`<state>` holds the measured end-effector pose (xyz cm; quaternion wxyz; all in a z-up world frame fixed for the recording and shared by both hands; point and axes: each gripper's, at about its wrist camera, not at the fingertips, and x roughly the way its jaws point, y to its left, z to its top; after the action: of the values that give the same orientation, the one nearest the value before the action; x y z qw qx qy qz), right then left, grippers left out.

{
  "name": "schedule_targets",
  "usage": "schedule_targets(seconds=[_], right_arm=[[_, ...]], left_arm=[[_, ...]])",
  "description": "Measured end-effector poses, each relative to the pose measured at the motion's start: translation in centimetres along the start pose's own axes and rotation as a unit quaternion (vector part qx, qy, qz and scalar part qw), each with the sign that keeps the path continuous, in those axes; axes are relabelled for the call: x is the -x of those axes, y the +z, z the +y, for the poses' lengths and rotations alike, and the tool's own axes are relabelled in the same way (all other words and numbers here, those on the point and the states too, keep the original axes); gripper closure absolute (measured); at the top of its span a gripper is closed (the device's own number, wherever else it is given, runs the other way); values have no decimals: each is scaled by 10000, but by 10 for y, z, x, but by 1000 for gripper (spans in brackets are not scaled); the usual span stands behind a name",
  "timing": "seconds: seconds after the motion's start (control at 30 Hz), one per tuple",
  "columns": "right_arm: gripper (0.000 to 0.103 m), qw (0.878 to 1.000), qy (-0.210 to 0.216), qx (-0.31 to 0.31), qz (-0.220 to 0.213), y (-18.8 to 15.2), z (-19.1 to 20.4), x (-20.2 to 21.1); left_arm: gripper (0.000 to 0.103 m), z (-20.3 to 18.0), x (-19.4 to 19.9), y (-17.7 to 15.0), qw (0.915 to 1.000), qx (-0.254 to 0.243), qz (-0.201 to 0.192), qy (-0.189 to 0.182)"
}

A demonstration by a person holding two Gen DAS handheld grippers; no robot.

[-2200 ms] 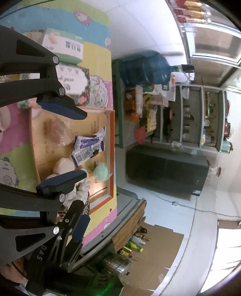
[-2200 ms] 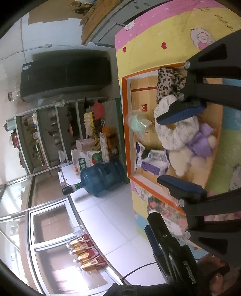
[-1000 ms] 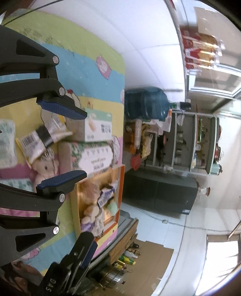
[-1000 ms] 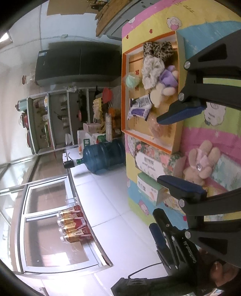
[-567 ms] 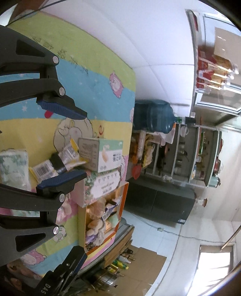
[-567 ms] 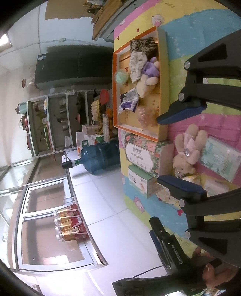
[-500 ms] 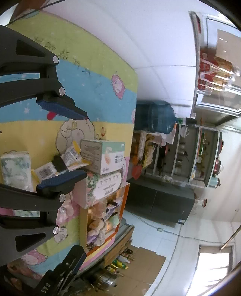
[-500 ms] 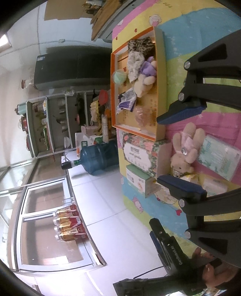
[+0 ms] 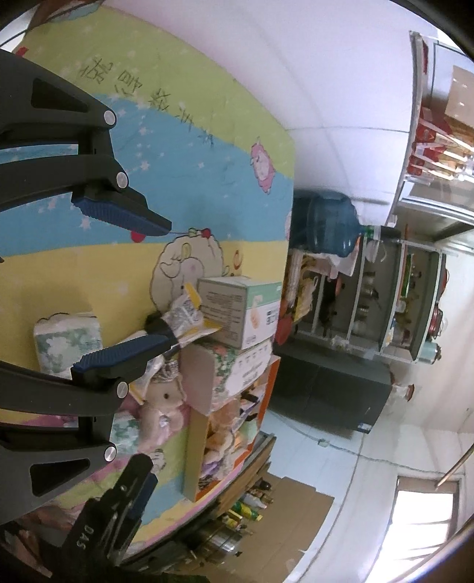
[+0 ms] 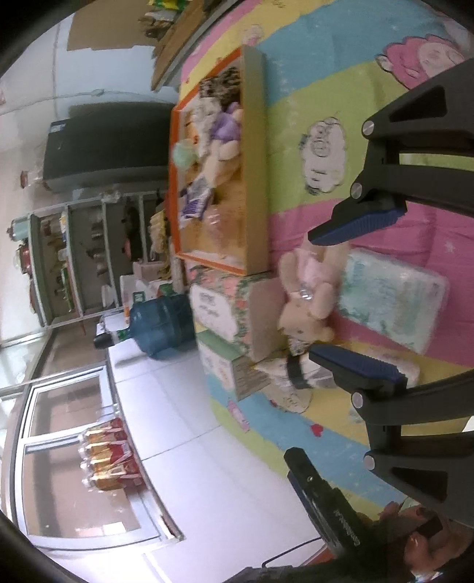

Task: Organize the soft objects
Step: 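Move both tools back over the remaining items on the quilt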

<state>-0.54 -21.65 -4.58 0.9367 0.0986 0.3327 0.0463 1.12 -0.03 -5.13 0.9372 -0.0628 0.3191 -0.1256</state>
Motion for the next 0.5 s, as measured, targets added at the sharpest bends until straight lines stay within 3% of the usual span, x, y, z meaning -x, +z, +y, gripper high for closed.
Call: schedule_targets(seconds=[0.5], right_arm=[[46,9991,-269,-61,317,-23,7,-16]], left_arm=[[45,3,-4,-15,9997,-31,61,-219]])
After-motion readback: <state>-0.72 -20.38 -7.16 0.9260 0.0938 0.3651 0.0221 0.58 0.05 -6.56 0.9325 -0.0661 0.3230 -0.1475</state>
